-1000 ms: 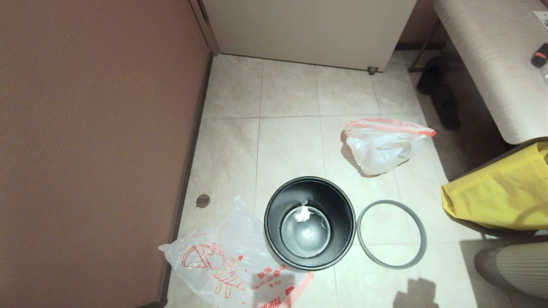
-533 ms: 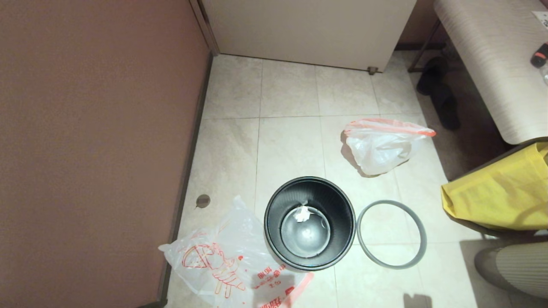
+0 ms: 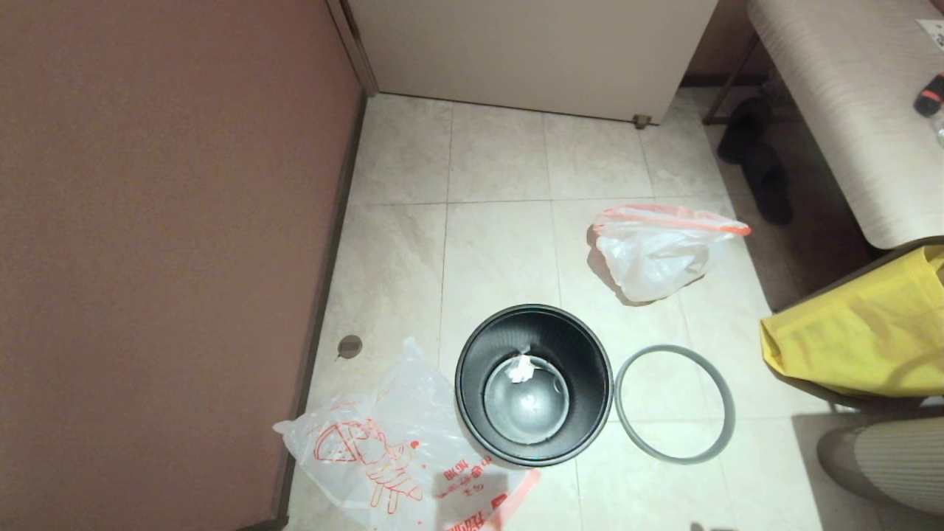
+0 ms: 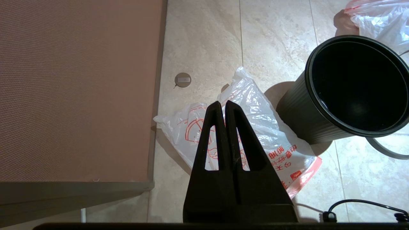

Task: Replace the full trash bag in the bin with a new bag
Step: Pick up a new trash bag

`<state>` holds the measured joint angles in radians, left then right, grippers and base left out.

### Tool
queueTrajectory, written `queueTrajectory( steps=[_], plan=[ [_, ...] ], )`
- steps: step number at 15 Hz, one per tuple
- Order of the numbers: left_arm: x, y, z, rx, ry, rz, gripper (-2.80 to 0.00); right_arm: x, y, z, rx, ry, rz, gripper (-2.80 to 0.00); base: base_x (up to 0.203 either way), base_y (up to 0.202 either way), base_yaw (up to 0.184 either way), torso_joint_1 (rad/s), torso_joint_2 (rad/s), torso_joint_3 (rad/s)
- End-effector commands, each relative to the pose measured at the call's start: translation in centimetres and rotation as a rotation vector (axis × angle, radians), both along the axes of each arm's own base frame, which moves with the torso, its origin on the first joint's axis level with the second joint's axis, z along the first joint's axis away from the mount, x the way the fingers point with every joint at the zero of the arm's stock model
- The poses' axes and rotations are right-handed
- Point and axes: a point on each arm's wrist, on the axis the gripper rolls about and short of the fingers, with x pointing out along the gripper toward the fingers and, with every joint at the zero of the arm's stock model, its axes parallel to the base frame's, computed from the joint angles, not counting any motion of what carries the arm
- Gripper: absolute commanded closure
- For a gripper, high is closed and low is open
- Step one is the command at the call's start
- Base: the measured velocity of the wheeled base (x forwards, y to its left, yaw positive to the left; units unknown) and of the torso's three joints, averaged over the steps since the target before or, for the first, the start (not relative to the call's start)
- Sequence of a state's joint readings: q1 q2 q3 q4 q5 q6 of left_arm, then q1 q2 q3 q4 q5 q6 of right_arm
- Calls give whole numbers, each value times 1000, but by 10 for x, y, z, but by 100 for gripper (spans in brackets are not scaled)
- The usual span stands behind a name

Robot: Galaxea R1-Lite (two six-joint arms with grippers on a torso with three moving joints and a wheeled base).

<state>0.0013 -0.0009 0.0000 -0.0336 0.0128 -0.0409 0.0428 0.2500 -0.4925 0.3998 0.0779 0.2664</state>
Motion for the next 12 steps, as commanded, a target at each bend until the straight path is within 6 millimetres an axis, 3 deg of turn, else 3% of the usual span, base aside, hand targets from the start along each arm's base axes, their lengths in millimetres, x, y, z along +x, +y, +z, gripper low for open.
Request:
queueTrajectory(
  steps=[1, 6, 10, 12],
  plan=[
    [0, 0, 0, -1, 1, 1, 0, -3, 0, -9, -5, -11, -8, 0, 0, 0, 0, 0, 0, 0],
    [0, 0, 0, -1, 1, 1, 0, -9, 1, -21, -16, -108, -12, 0, 0, 0, 0, 0, 0, 0],
    [0, 0, 0, -1, -1, 1, 0, -15, 2, -51, -156, -157, 7, 0, 0, 0, 0, 0, 0, 0],
    [0, 0, 0, -1, -1, 1, 0, -13, 2, -55, -173, -150, 8, 0, 0, 0, 0, 0, 0, 0]
  ],
)
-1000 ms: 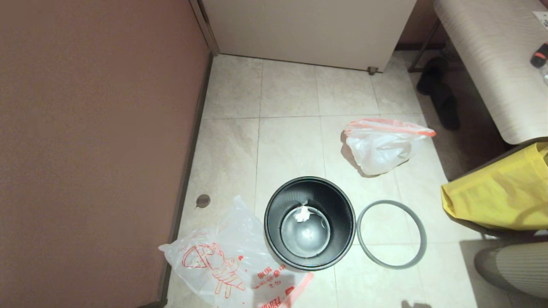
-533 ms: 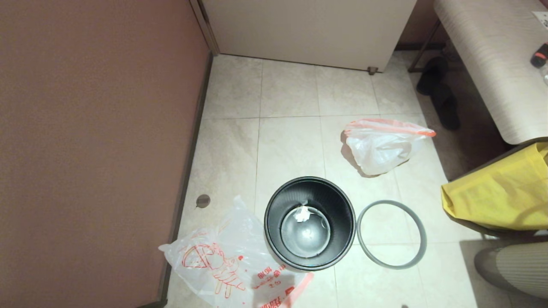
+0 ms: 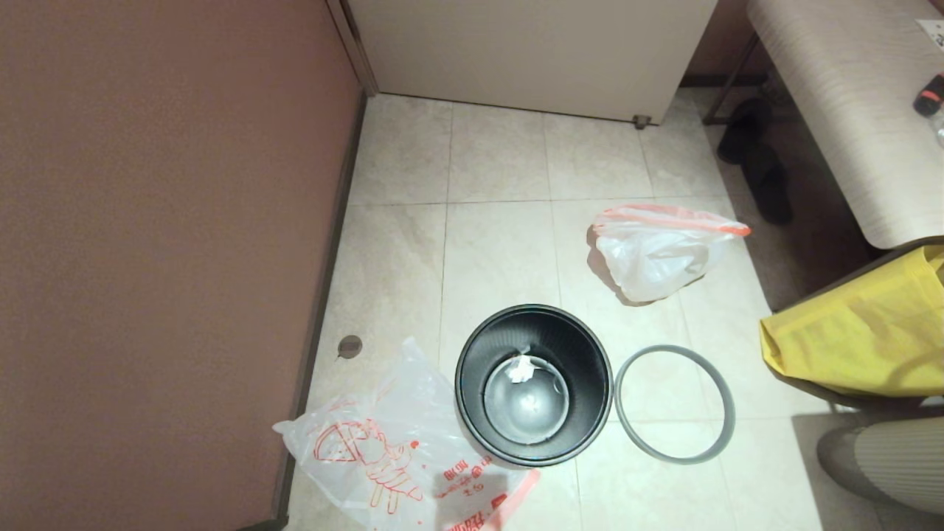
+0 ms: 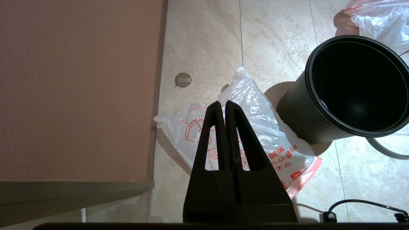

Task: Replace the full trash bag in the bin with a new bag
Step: Pick up a new trash bag

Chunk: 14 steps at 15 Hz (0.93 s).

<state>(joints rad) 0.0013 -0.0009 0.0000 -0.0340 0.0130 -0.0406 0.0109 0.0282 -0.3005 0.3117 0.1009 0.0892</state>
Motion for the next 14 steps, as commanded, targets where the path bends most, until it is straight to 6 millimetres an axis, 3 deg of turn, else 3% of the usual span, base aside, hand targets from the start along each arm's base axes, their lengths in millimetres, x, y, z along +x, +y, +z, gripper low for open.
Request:
queueTrajectory(
  steps=[1, 9, 14],
  plan=[
    [0, 0, 0, -1, 1, 1, 0, -1, 0, -7, -3, -6, 0, 0, 0, 0, 0, 0, 0, 0],
    [0, 0, 0, -1, 0, 1, 0, 18, -1, -34, -29, -11, -37, 0, 0, 0, 0, 0, 0, 0],
    [0, 0, 0, -1, 0, 1, 0, 24, -2, -39, -73, -81, -122, 0, 0, 0, 0, 0, 0, 0]
  ],
)
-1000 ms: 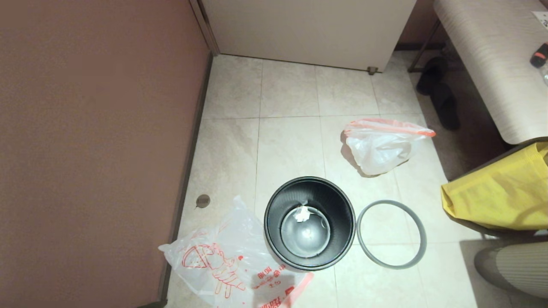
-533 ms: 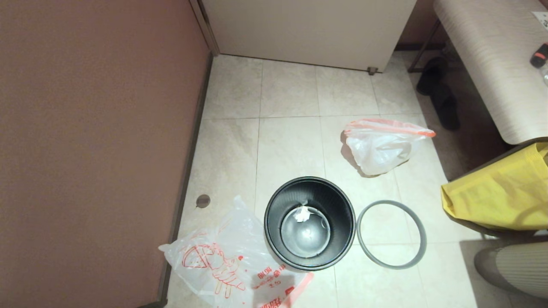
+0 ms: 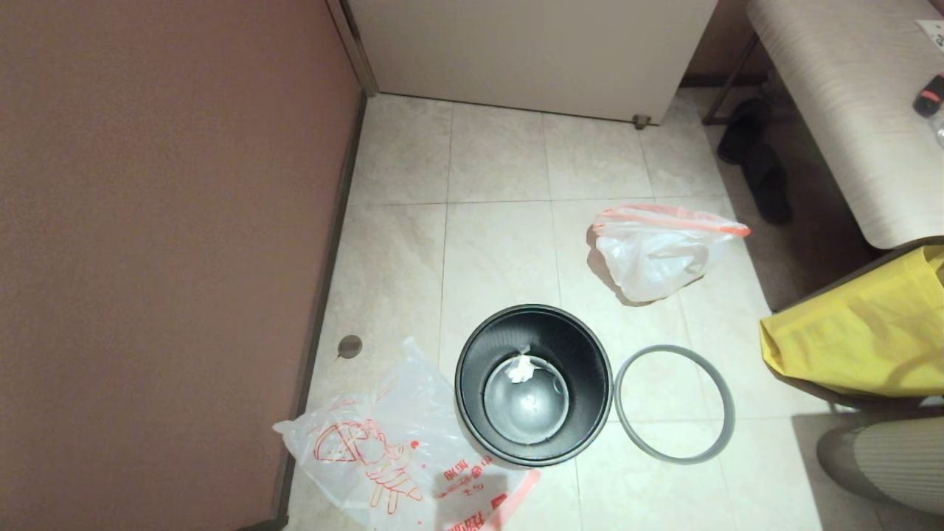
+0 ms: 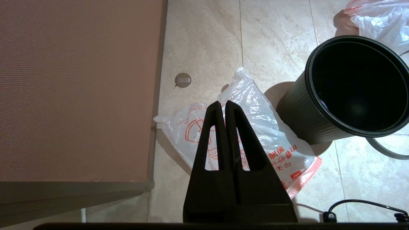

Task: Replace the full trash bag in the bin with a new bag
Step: Pick up a new trash bag

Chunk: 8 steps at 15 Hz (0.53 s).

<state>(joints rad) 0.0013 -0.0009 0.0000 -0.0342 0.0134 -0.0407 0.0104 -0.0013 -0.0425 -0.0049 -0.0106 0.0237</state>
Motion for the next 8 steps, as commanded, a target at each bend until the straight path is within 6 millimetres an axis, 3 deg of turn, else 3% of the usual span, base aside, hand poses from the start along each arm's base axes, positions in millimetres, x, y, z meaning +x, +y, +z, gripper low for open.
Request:
queueTrajectory(
  steps=[1, 8],
  plan=[
    [0, 0, 0, -1, 1, 1, 0, 2, 0, -7, -27, 26, -13, 0, 0, 0, 0, 0, 0, 0],
    [0, 0, 0, -1, 1, 1, 0, 4, 0, -12, 35, 44, -14, 0, 0, 0, 0, 0, 0, 0]
  ],
)
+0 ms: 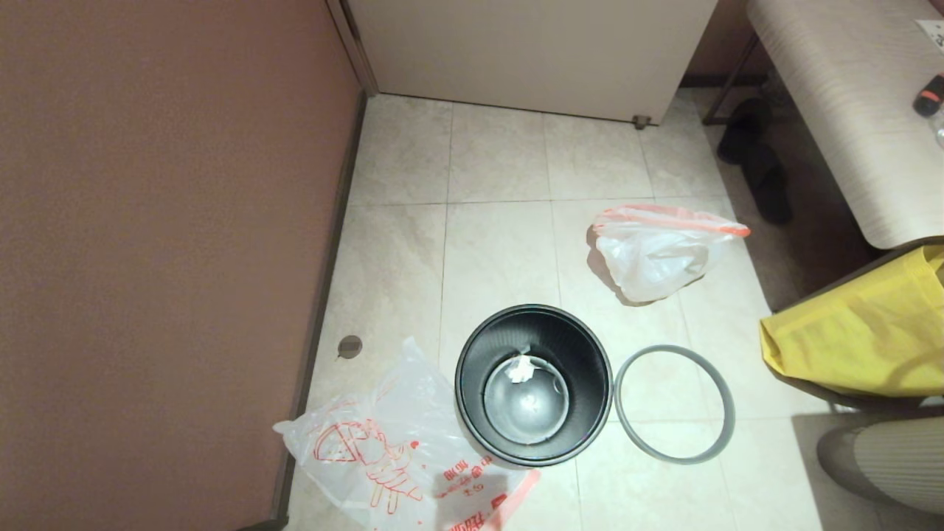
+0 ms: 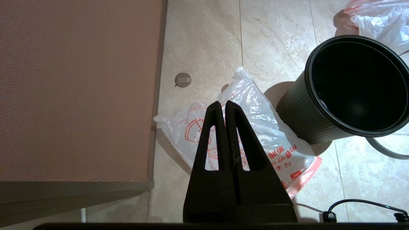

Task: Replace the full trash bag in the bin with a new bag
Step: Pick up a new trash bag

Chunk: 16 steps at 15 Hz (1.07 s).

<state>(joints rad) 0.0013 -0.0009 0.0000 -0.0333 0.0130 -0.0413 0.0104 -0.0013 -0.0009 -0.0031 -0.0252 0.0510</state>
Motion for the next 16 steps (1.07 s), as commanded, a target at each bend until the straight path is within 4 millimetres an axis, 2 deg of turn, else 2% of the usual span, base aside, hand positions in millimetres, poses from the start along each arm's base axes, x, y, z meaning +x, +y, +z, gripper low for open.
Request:
queueTrajectory(
  steps=[1, 16],
  plan=[
    [0, 0, 0, 0, 0, 1, 0, 0, 0, 0, 7, 1, 0, 0, 0, 0, 0, 0, 0, 0],
    [0, 0, 0, 0, 0, 1, 0, 0, 0, 0, 10, 0, 0, 0, 0, 0, 0, 0, 0, 0]
  ],
)
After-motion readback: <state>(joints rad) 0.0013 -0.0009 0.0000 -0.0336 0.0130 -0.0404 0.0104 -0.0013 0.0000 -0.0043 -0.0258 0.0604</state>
